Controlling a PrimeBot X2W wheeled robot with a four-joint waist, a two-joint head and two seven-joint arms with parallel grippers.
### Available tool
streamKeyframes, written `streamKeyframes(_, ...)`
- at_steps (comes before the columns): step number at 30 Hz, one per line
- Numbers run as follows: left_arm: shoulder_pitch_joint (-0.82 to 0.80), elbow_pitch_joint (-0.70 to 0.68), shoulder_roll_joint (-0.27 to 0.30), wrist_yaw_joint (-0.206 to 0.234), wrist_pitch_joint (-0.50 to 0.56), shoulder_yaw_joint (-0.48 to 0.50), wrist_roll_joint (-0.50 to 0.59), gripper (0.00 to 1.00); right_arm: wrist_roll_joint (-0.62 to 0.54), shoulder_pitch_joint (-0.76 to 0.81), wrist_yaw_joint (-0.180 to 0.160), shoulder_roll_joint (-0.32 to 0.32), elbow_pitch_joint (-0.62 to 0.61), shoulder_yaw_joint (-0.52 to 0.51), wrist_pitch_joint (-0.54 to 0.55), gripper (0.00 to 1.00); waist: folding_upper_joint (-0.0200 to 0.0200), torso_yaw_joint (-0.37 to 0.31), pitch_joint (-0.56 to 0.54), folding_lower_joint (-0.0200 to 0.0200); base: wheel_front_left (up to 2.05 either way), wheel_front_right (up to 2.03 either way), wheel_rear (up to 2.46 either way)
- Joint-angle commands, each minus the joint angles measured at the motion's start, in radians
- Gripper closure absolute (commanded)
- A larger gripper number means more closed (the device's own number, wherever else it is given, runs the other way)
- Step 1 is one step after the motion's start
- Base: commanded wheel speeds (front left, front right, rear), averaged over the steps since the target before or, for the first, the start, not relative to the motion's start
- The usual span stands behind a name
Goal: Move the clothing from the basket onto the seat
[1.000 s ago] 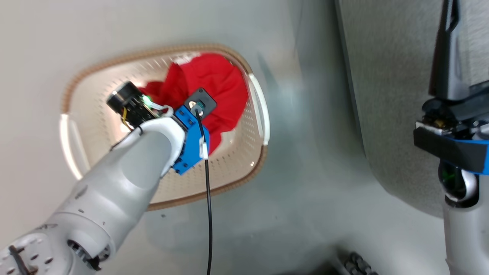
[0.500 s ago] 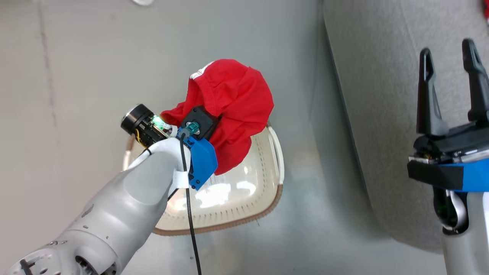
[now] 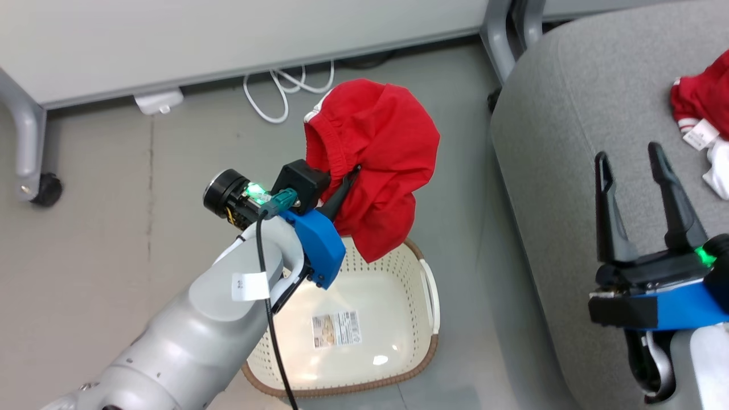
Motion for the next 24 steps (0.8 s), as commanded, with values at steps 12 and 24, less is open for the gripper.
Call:
streamKeyframes(12, 0.250, -0.273, 0.058, 0.026, -0.005, 0.233, 0.118, 1.00, 0.002, 0.143, 0.000, 0.033, 0.023, 0.018, -0.004, 0.00, -0.0001, 0.022, -0.208, 0.0001, 0.00, 0.00, 0.00)
streamKeyframes(24, 0.381, -0.398, 0.062, 0.029, -0.005, 0.303, 0.184, 1.00, 0.005, 0.221, 0.000, 0.056, 0.031, 0.022, -0.004, 0.00, -0.0001, 0.033, -0.264, 0.0001, 0.00, 0.00, 0.00)
